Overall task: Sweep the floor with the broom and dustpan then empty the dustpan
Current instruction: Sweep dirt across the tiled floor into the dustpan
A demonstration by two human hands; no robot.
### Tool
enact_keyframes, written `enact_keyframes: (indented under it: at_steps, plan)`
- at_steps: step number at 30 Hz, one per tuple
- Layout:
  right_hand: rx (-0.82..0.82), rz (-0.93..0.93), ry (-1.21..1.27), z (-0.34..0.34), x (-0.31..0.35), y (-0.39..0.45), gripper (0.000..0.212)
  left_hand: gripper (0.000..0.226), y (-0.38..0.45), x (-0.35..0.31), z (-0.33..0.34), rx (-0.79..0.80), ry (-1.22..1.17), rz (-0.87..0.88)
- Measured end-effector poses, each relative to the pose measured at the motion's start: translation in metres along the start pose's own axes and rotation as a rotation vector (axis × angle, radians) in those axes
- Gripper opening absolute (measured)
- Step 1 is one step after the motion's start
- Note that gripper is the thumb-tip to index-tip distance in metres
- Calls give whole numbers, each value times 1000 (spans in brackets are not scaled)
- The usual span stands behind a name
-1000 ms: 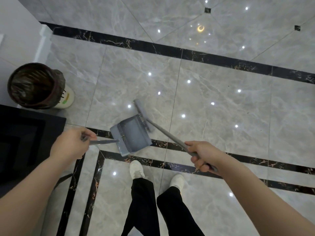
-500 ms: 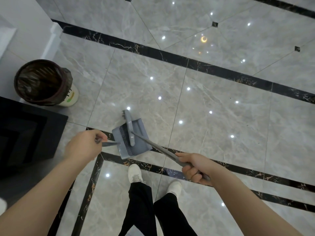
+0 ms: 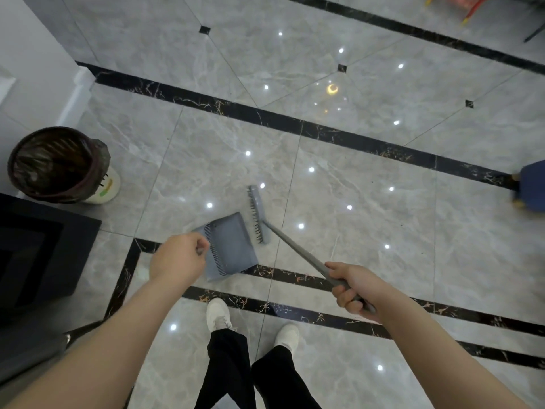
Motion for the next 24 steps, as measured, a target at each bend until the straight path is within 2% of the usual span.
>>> enact_keyframes:
  at_steps: [9, 14, 21, 24]
  plan:
    - [-134, -113, 117, -78, -10, -34, 36, 33, -33, -80, 8, -51, -8, 74]
    - [-169, -144, 224, -137, -24, -50, 39, 29, -45, -141, 12, -89, 0, 130]
    - [-211, -142, 385, -230, -51, -69, 40, 32, -50, -224, 29, -87, -19, 171]
    - [-240, -129, 451, -256, -58, -67, 43, 26, -48, -256, 34, -87, 7, 214]
Point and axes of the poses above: each hand's wrist, its own y-axis towards the middle knuckle, its own z-axis out of the palm, x = y × z, the point moved 5 cm from there along y, towards the middle knuckle
